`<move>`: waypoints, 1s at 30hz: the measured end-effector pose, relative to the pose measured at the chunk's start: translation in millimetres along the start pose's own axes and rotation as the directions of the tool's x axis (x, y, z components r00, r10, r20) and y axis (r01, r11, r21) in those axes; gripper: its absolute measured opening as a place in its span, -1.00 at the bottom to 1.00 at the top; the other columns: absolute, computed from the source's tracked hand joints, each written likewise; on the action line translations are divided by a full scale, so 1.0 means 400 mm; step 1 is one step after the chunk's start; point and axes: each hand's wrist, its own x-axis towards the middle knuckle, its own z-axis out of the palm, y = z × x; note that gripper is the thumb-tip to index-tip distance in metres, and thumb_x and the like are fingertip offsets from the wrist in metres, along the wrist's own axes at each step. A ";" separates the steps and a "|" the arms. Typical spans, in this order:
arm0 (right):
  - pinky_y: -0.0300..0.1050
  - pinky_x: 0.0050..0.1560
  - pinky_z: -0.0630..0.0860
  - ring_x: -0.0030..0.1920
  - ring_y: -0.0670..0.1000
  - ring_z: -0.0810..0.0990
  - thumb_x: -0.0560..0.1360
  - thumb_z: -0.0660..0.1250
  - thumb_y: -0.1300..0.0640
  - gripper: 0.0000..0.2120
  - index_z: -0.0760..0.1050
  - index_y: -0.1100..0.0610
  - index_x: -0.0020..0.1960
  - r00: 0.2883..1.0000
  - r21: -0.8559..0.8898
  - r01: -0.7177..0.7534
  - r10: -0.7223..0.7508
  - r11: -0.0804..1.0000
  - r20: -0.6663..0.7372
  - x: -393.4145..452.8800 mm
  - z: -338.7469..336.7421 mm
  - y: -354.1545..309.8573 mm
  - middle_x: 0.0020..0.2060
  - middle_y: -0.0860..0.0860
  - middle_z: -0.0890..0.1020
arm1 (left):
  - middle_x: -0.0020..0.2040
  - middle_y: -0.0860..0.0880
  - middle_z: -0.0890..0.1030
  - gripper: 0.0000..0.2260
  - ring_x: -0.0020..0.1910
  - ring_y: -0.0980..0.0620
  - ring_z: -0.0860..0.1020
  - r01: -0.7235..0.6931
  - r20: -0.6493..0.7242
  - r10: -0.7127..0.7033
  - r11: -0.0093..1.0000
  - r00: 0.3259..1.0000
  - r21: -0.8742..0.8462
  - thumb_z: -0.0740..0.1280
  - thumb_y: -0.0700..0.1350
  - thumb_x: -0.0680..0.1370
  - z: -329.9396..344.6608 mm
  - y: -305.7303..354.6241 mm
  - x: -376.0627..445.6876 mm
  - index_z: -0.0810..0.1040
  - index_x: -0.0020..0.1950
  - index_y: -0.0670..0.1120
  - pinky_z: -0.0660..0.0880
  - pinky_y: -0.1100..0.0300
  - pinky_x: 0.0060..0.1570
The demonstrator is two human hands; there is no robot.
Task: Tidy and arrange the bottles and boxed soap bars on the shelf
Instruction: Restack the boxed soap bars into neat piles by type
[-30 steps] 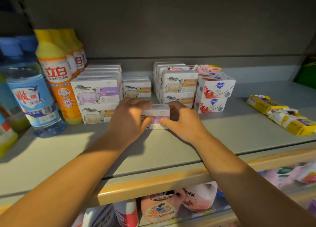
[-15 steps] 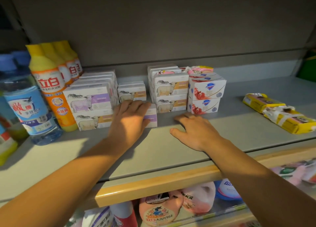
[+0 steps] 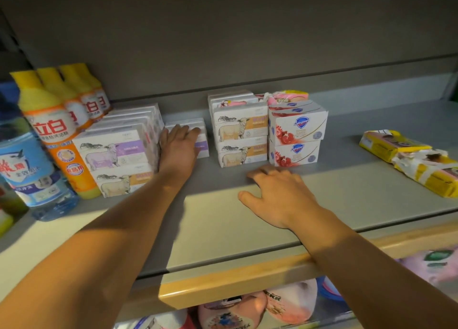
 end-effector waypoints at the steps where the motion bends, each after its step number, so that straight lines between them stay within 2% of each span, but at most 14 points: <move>1: 0.07 0.35 0.29 0.36 0.11 0.34 0.53 0.05 -0.32 -0.45 0.31 -0.08 0.43 1.000 -0.002 0.003 -0.003 1.000 -0.005 0.001 0.002 0.002 0.41 -0.03 0.38 | 0.50 -0.12 0.34 -0.56 0.53 -0.14 0.19 0.000 0.015 0.000 1.000 1.000 0.008 0.25 -0.10 0.61 0.007 -0.006 0.011 0.33 0.50 -0.03 -0.02 -0.01 0.50; 5: 0.04 0.32 0.28 0.34 0.11 0.35 0.51 0.07 -0.32 -0.45 0.33 -0.10 0.41 1.000 0.001 0.005 -0.005 1.000 -0.030 0.005 0.008 0.004 0.39 -0.05 0.38 | 0.53 -0.14 0.29 -0.54 0.55 -0.16 0.15 0.021 0.011 -0.021 1.000 1.000 0.006 0.25 -0.10 0.62 0.028 -0.012 0.035 0.31 0.52 -0.02 -0.04 0.00 0.50; 11: 0.06 0.33 0.27 0.35 0.10 0.34 0.51 0.08 -0.32 -0.46 0.33 -0.11 0.40 0.999 0.014 0.005 -0.005 1.000 -0.040 0.010 0.011 0.004 0.39 -0.07 0.37 | 0.50 -0.13 0.34 -0.54 0.50 -0.14 0.23 0.015 -0.005 -0.015 1.000 1.000 -0.012 0.28 -0.09 0.59 0.024 -0.011 0.039 0.34 0.50 -0.02 0.00 0.01 0.49; 14: 0.07 0.33 0.27 0.37 0.10 0.33 0.51 0.09 -0.32 -0.46 0.34 -0.11 0.40 1.000 0.024 0.001 0.000 1.000 -0.030 0.006 0.006 0.003 0.39 -0.07 0.37 | 0.47 -0.17 0.38 -0.55 0.47 -0.19 0.28 -0.016 -0.030 0.014 0.996 0.999 -0.089 0.30 -0.08 0.58 -0.014 0.008 0.021 0.40 0.46 -0.10 0.10 0.01 0.47; 17: 0.07 0.35 0.26 0.37 0.09 0.33 0.51 0.10 -0.32 -0.46 0.34 -0.11 0.41 1.000 0.032 -0.011 0.011 0.999 -0.013 0.004 0.000 0.002 0.40 -0.06 0.38 | 0.33 -0.18 0.53 -0.64 0.33 -0.20 0.44 -0.076 -0.076 0.058 0.965 0.995 -0.250 0.32 -0.12 0.56 -0.064 0.027 -0.033 0.52 0.35 -0.17 0.29 0.03 0.39; 20: 0.06 0.35 0.29 0.36 0.09 0.35 0.50 0.12 -0.32 -0.45 0.36 -0.09 0.41 1.000 0.039 -0.017 0.017 0.999 -0.013 0.001 -0.005 0.001 0.39 -0.06 0.39 | 0.15 -0.13 0.62 -0.75 0.15 -0.12 0.56 -0.081 -0.054 0.063 0.902 0.996 -0.424 0.34 -0.13 0.56 -0.112 0.030 -0.115 0.60 0.21 -0.14 0.43 0.12 0.21; 23: 0.04 0.35 0.34 0.34 0.08 0.39 0.50 0.18 -0.27 -0.46 0.41 -0.05 0.40 1.000 0.058 -0.013 0.015 0.998 -0.024 -0.004 -0.010 -0.003 0.37 -0.03 0.43 | 0.05 -0.09 0.67 -0.83 0.05 -0.09 0.62 0.039 0.019 -0.034 0.803 0.999 -0.595 0.39 -0.19 0.54 -0.134 0.023 -0.181 0.64 0.13 -0.15 0.48 0.14 0.18; 25: -0.01 0.32 0.38 0.32 0.08 0.43 0.49 0.28 -0.18 -0.48 0.45 0.02 0.37 0.998 0.130 0.012 -0.003 0.991 -0.069 -0.009 -0.016 -0.007 0.34 0.00 0.47 | -0.05 -0.02 0.68 -0.88 -0.03 -0.02 0.64 0.132 0.079 -0.108 0.696 0.991 -0.705 0.40 -0.23 0.53 -0.142 0.022 -0.202 0.66 0.05 -0.14 0.49 0.31 0.08; 27: -0.11 0.28 0.38 0.30 0.06 0.43 0.46 0.36 -0.07 -0.52 0.47 0.03 0.35 0.983 0.233 0.063 -0.020 0.970 -0.182 -0.014 -0.026 -0.019 0.30 -0.01 0.50 | -0.12 0.05 0.67 -0.91 -0.11 0.09 0.61 0.199 0.134 -0.151 0.612 0.979 -0.765 0.39 -0.21 0.54 -0.147 0.016 -0.198 0.66 -0.04 -0.04 0.42 0.51 -0.06; 28: -0.14 0.26 0.36 0.30 0.04 0.43 0.45 0.38 -0.03 -0.53 0.47 0.02 0.34 0.969 0.261 0.088 -0.022 0.961 -0.244 -0.014 -0.034 -0.027 0.29 -0.02 0.50 | -0.14 0.11 0.67 -0.87 -0.15 0.14 0.59 0.215 0.151 -0.158 0.569 0.976 -0.794 0.38 -0.19 0.55 -0.151 0.010 -0.191 0.65 -0.10 0.04 0.43 0.49 -0.07; 30: -0.11 0.24 0.39 0.30 0.05 0.42 0.45 0.40 0.03 -0.53 0.46 0.01 0.34 0.939 0.240 0.137 -0.048 0.961 -0.342 0.007 -0.059 -0.046 0.29 -0.01 0.49 | -0.21 0.22 0.65 -0.76 -0.24 0.19 0.57 0.216 0.158 -0.157 0.496 0.975 -0.841 0.36 -0.18 0.56 -0.160 -0.005 -0.180 0.61 -0.18 0.17 0.52 0.27 -0.02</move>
